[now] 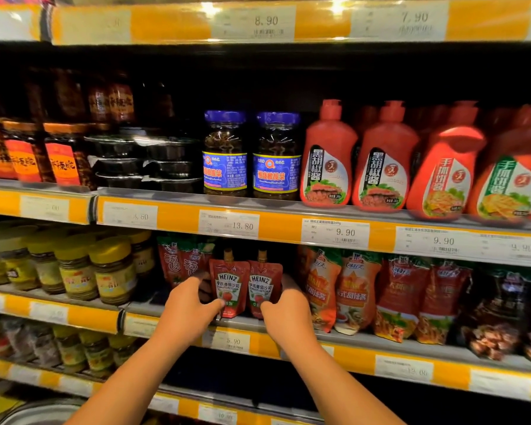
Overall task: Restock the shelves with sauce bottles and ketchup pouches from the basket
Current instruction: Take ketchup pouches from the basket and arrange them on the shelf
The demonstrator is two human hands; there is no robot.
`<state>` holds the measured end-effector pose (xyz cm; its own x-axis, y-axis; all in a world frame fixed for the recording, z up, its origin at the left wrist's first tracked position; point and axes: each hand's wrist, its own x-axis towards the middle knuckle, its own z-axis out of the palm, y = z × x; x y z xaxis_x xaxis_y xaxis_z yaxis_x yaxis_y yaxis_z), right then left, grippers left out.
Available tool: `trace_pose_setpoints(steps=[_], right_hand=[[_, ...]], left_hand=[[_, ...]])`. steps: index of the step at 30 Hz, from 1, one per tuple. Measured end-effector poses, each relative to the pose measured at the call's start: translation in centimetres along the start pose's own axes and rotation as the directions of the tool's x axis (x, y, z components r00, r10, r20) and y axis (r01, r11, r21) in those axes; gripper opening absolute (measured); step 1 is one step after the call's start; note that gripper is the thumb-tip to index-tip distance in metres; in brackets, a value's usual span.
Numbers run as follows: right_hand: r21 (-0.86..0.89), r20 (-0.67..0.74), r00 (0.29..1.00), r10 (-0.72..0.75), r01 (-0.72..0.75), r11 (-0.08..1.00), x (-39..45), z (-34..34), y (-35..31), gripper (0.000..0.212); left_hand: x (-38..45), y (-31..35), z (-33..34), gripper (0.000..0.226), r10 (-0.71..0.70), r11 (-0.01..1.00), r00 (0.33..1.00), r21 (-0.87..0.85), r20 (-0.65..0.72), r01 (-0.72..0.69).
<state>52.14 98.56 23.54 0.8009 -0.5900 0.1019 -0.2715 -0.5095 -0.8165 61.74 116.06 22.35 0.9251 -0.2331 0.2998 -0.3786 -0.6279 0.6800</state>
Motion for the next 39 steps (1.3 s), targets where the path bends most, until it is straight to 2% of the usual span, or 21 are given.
trace_pose_setpoints(steps=[4, 8, 11, 13, 18, 20, 23, 27, 29, 31, 33, 36, 39], right_hand=[[-0.103, -0.051, 0.995, -0.082, 0.076, 0.992, -0.6, -0.7, -0.8, 0.006], [-0.285, -0.084, 0.981, -0.172, 0.142, 0.948, -1.1, -2.0, -1.4, 0.025], [-0.371, -0.062, 0.974, -0.218, 0.18, 0.911, -1.2, -2.7, -1.7, 0.022], [-0.334, -0.044, 0.984, -0.171, 0.147, 0.931, -1.2, -2.7, -1.8, 0.027], [-0.064, -0.014, 1.0, -0.005, 0.004, 0.998, -1.4, -2.2, -2.1, 0.024], [-0.047, -0.001, 0.999, 0.037, -0.037, 0.998, -1.4, -1.9, -2.2, 0.025], [-0.086, 0.026, 0.994, 0.102, -0.099, 0.991, -0.6, -1.3, -2.4, 0.033], [-0.094, 0.015, 0.99, 0.14, -0.138, 0.986, 0.5, -0.3, -2.0, 0.017], [-0.137, 0.048, 0.986, 0.159, -0.151, 0.979, 0.8, 0.0, -2.2, 0.02], [-0.201, 0.03, 0.989, 0.144, -0.135, 0.97, 2.0, 0.2, -2.2, 0.011], [-0.225, -0.035, 0.992, 0.12, -0.125, 0.966, 2.9, 0.5, -2.6, 0.025], [-0.285, -0.022, 0.996, 0.087, -0.089, 0.954, 3.3, 0.8, -2.9, 0.029], [-0.332, -0.025, 0.997, 0.067, -0.071, 0.941, 3.5, 0.9, -2.8, 0.027]], left_hand=[[-0.3, 0.8, 0.2, 0.031, -0.012, 1.0, 0.999, 0.026, -0.048, 0.014], [-0.4, 0.9, 0.3, 0.028, -0.024, 1.0, 0.999, 0.002, -0.042, 0.024], [-0.5, 1.0, 0.4, 0.026, -0.027, 1.0, 0.999, -0.013, -0.043, 0.026], [-0.6, 1.2, 0.5, 0.026, -0.041, 0.999, 0.998, -0.02, -0.043, 0.041], [-0.6, 1.6, 0.9, 0.029, -0.078, 0.996, 0.996, -0.047, -0.042, 0.076], [-0.6, 1.8, 1.2, 0.029, -0.079, 0.996, 0.996, -0.052, -0.034, 0.078], [-0.2, 1.9, 1.4, 0.032, -0.099, 0.995, 0.995, -0.027, -0.024, 0.098], [0.9, 1.9, 1.9, 0.029, -0.107, 0.994, 0.994, 0.002, 0.019, 0.107], [1.4, 2.0, 2.1, 0.025, -0.099, 0.995, 0.995, 0.002, 0.028, 0.099], [1.8, 2.1, 2.3, 0.023, -0.085, 0.996, 0.995, -0.026, 0.043, 0.086], [2.1, 2.1, 2.6, 0.03, -0.049, 0.997, 0.998, -0.05, 0.035, 0.051], [2.5, 2.2, 2.7, 0.042, 0.015, 0.999, 1.0, -0.05, 0.005, -0.014], [2.8, 2.3, 3.0, 0.042, 0.021, 1.0, 1.0, 0.003, 0.016, -0.021]])
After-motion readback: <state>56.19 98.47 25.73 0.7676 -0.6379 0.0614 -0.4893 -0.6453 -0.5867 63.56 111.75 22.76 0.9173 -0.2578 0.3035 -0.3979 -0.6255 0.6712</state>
